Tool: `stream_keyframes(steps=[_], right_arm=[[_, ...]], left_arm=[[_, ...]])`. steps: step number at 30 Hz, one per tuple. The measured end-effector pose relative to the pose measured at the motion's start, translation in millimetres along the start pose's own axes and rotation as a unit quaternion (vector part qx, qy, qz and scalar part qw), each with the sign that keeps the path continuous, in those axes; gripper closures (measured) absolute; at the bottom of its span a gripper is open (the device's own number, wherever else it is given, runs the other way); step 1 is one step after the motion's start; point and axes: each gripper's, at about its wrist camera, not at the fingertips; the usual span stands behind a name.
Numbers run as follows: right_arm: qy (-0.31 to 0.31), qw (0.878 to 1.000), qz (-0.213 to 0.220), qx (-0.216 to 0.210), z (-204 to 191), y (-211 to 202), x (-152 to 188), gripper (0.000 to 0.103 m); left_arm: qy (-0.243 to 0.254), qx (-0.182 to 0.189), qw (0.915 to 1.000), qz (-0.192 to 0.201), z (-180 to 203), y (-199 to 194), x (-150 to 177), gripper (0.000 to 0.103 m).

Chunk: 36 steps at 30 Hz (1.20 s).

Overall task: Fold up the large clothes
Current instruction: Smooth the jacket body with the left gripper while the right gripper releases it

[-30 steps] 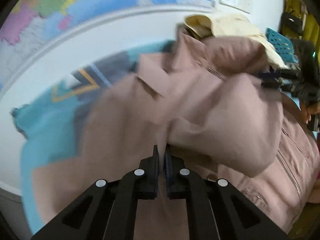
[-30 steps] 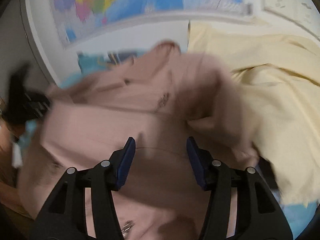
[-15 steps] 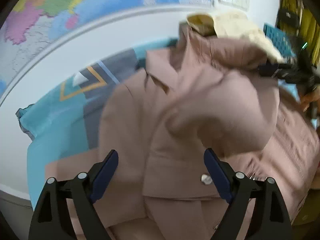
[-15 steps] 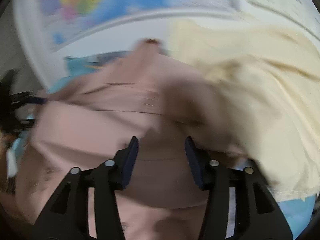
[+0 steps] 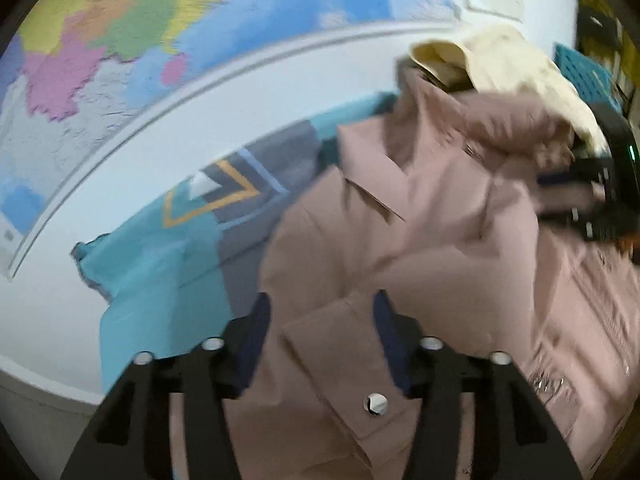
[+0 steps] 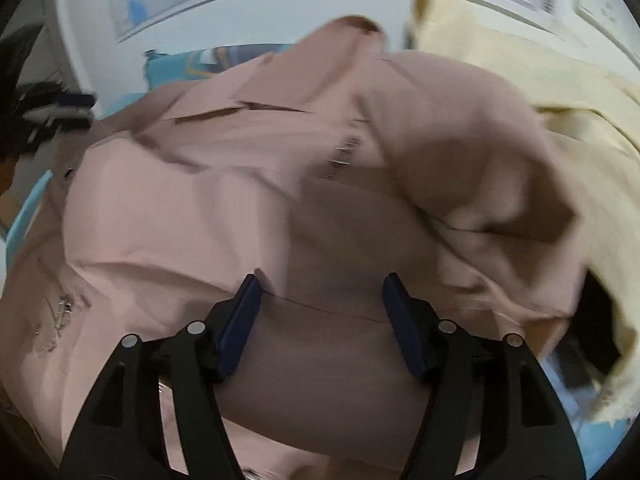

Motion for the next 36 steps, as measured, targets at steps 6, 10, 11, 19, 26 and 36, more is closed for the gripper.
stream_keyframes(steps=[6,10,11,19,26,36], right_arm=[[0.023,1.0,-0.005,0.0,5,-17,3,0.041],[-0.009,0.997,0.058,-0.057,-29,-42,-20,0.038],[-0.032,0.994,0.073,-0.074,-45,-45,-29,0.033],[-0.121,0.987,0.061,-0.091,-123,11,-83,0.028],[-0.045,0.996,0.021,-0.078,-82,36,-69,0.081],[-0.029,0.994,0.049,-0.092,-85,4,-56,0.041]], left_arm=[[-0.061,-0.005,0.9972,0.044,-38,-27,15,0.026],[-0.12,-0.031,0.99,0.067,-82,-55,43,0.025],[-0.136,-0.039,0.9876,0.069,-93,-60,55,0.025],[-0.203,-0.037,0.9777,0.039,-123,-43,126,0.013],[-0.161,-0.046,0.9859,0.0,-102,-5,143,0.009],[-0.254,-0.091,0.9598,0.076,-133,-43,139,0.098]])
Point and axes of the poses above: each gripper's, at about its wrist camera, not at the fingertips, and y roughly the way its jaws point, z to its right, x to its underside, and after that the axes turned 10 degrees about -y, right-handed
